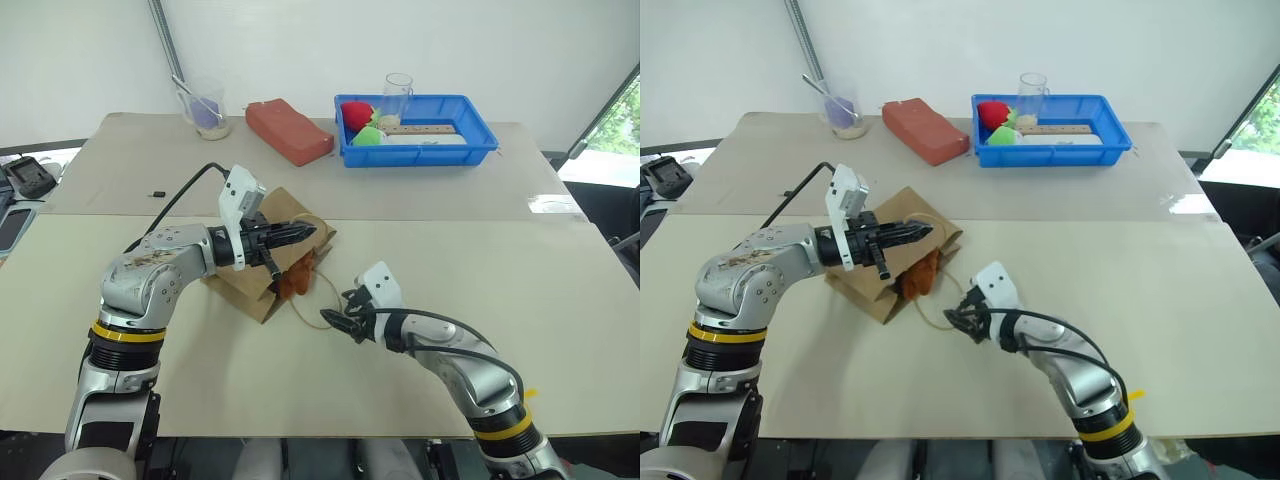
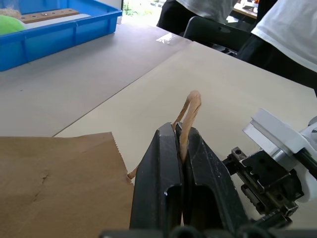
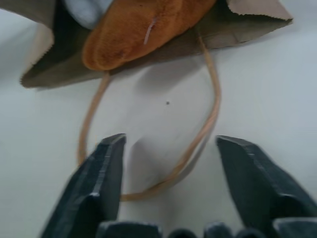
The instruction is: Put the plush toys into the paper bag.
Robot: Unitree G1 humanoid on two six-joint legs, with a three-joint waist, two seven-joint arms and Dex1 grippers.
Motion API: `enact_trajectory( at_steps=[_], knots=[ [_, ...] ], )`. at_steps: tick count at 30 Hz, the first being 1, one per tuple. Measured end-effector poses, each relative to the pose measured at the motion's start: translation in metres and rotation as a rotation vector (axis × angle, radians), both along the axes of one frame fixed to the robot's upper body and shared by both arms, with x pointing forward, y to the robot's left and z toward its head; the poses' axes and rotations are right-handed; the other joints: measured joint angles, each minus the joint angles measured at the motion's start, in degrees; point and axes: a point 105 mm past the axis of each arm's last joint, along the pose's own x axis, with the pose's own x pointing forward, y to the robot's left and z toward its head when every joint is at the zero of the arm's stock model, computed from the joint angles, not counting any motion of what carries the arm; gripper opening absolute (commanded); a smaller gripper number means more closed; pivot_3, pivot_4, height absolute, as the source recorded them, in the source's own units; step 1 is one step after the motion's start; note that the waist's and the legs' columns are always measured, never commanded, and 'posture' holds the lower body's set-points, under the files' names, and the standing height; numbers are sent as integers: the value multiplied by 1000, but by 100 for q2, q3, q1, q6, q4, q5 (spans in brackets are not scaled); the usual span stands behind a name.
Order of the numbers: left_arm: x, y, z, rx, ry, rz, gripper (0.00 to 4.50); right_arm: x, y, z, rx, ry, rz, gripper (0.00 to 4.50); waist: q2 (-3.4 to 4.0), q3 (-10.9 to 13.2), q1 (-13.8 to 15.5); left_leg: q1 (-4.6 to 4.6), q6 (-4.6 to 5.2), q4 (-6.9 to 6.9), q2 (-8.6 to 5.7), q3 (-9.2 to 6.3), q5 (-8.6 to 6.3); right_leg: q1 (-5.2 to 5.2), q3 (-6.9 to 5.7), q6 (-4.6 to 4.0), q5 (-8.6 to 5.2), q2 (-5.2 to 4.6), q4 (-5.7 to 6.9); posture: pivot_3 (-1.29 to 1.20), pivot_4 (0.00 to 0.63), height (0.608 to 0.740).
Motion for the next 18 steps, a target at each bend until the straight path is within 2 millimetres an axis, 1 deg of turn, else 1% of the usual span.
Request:
enact_trajectory(
  at_steps=[5,6,9,11,14,15,16,17,18],
  knots=[
    [0,1,1,-2,-2,3,0,-2,-1,-1,-21,-10,9,257,0,0,-14,1,0,0,1,0,0,0,0,0,0,1,1,0,150,740],
    [0,1,1,-2,-2,4,0,-2,0,-1,-19,-8,10,24,0,0,-16,1,0,0,1,0,0,-1,0,0,0,1,2,0,150,740],
    [1,4,3,-6,-7,11,0,-5,6,-1,11,17,24,24,0,0,-15,0,0,0,1,0,0,-3,0,0,0,1,5,0,150,740],
    [4,6,5,-7,-6,18,0,-7,9,4,52,37,33,24,0,0,-4,-2,0,1,0,-2,0,-3,0,0,0,1,5,0,150,740],
    [13,14,22,-15,-34,38,0,-3,5,31,148,37,32,24,0,1,4,-5,0,8,-4,-2,0,-3,-1,0,0,-2,8,0,150,740],
    [18,17,33,-20,-53,41,0,0,-1,48,185,23,28,24,0,1,8,-6,0,9,-4,-2,0,-3,-1,0,0,-2,8,0,150,740],
    [20,20,41,-24,-71,49,0,2,-5,60,200,2,28,24,0,1,13,-5,0,8,-5,-3,0,-3,-1,0,0,-2,7,0,150,740],
    [25,23,55,-39,-104,52,0,4,-12,76,233,-8,37,24,0,1,20,-4,0,7,-5,-4,0,-2,-4,0,0,-2,7,0,150,740],
    [28,25,64,-46,-121,56,0,5,-18,87,252,-14,39,24,0,1,26,-5,0,6,-5,-5,0,-3,-5,0,0,-1,5,0,150,740]
  ],
)
